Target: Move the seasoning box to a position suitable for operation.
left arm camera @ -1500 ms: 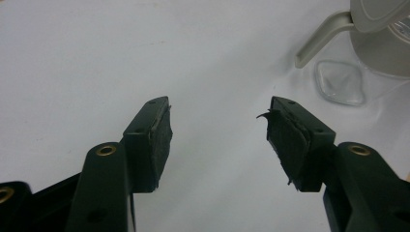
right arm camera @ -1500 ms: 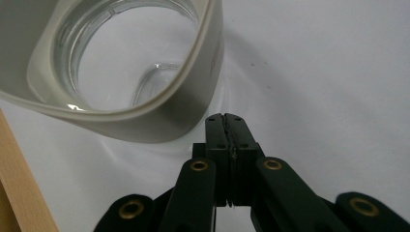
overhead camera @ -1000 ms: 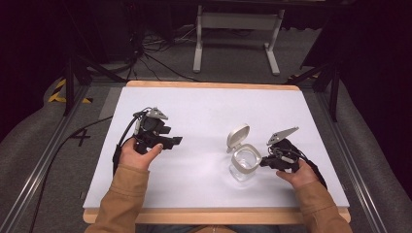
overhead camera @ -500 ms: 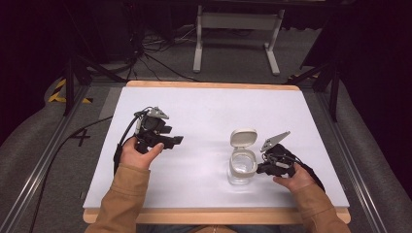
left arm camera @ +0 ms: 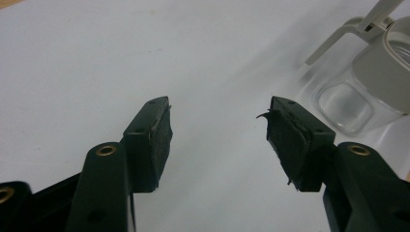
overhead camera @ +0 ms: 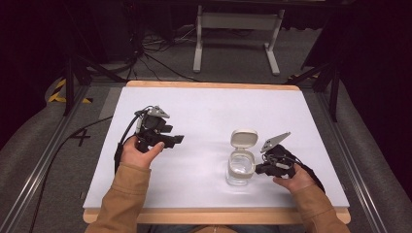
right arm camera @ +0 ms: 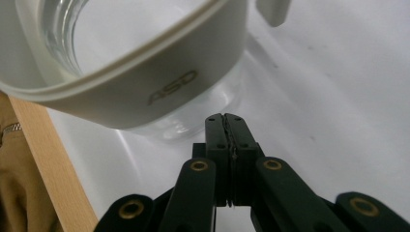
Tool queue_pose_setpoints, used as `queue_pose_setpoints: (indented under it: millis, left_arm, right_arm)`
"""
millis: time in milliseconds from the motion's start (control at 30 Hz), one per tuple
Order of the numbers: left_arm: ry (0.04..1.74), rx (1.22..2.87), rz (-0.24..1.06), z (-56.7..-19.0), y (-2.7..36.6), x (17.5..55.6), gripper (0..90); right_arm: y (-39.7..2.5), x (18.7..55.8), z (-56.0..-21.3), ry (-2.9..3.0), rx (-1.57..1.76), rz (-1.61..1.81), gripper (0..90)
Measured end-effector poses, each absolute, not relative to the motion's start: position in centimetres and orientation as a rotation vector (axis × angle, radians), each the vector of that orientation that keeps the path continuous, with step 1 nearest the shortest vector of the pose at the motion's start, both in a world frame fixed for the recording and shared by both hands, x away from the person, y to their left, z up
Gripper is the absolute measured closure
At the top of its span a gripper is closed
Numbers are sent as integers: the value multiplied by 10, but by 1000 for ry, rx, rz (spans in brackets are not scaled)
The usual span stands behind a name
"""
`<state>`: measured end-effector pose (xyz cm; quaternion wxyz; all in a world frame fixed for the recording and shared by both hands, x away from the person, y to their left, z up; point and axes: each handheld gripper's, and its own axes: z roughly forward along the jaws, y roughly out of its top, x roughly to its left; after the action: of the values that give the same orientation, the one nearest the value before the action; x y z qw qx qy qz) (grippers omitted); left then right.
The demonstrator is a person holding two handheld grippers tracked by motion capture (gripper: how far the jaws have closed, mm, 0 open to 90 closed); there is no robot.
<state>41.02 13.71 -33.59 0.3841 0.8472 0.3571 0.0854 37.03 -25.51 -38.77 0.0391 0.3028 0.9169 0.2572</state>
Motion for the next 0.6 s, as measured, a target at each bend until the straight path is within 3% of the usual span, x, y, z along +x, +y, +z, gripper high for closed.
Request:
queue_pose_setpoints:
  millis: [600]
  left_arm:
    - [906,2171,218,-337,136,410,419]
  right_arm:
    - [-290,362,-348,2482,1008,1098,893]
